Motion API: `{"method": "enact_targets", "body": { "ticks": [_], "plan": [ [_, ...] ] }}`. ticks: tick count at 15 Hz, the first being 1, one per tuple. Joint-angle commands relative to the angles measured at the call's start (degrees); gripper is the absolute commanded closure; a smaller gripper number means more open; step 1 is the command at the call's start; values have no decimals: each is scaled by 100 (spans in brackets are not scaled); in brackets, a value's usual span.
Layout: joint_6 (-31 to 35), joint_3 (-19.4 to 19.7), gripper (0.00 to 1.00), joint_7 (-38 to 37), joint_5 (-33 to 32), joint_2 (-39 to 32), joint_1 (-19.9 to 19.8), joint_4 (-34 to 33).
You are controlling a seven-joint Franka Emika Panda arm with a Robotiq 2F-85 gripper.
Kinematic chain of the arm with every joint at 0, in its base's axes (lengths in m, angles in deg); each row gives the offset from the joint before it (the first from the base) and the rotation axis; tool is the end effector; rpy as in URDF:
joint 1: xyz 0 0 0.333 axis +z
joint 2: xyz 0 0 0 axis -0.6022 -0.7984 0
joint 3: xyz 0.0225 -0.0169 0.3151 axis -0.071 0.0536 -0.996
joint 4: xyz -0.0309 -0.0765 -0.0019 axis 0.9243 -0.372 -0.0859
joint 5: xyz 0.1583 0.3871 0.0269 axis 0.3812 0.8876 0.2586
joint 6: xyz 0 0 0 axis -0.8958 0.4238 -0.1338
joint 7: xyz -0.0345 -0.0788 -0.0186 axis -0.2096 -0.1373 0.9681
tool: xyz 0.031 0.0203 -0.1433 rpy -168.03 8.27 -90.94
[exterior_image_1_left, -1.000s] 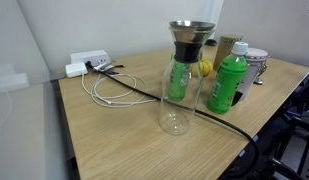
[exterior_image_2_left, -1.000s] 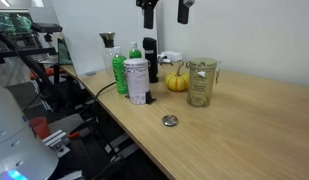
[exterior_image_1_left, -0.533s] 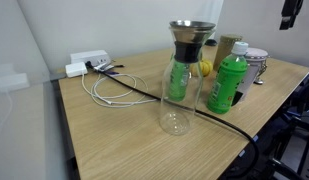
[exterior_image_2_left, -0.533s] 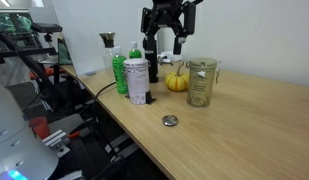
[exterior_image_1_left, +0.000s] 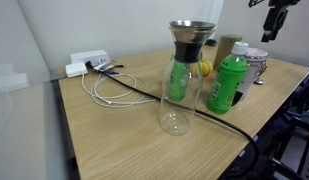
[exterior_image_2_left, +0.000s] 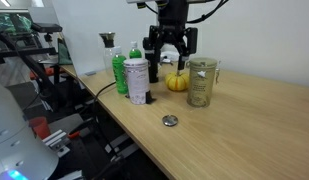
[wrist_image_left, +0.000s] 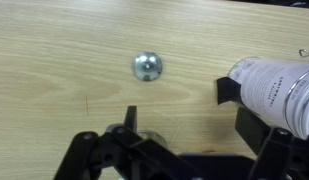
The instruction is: Move the metal thing backward
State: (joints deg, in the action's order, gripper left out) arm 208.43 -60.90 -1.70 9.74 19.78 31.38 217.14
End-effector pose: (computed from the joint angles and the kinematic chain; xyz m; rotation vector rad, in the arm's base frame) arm 0.4281 -0.1539 0.3254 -3.0927 -0.1010 0.1279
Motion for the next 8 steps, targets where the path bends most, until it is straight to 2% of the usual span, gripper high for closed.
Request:
{"method": "enact_targets", "body": {
  "ticks": [1,7,8],
  "plan": [
    [-7,-80,0,17,24,-4,-80,-4],
    [-93,-17,0,198,78,-51,-90,103],
    [84,-19,0,116,2,-16,-126,182]
  ]
}}
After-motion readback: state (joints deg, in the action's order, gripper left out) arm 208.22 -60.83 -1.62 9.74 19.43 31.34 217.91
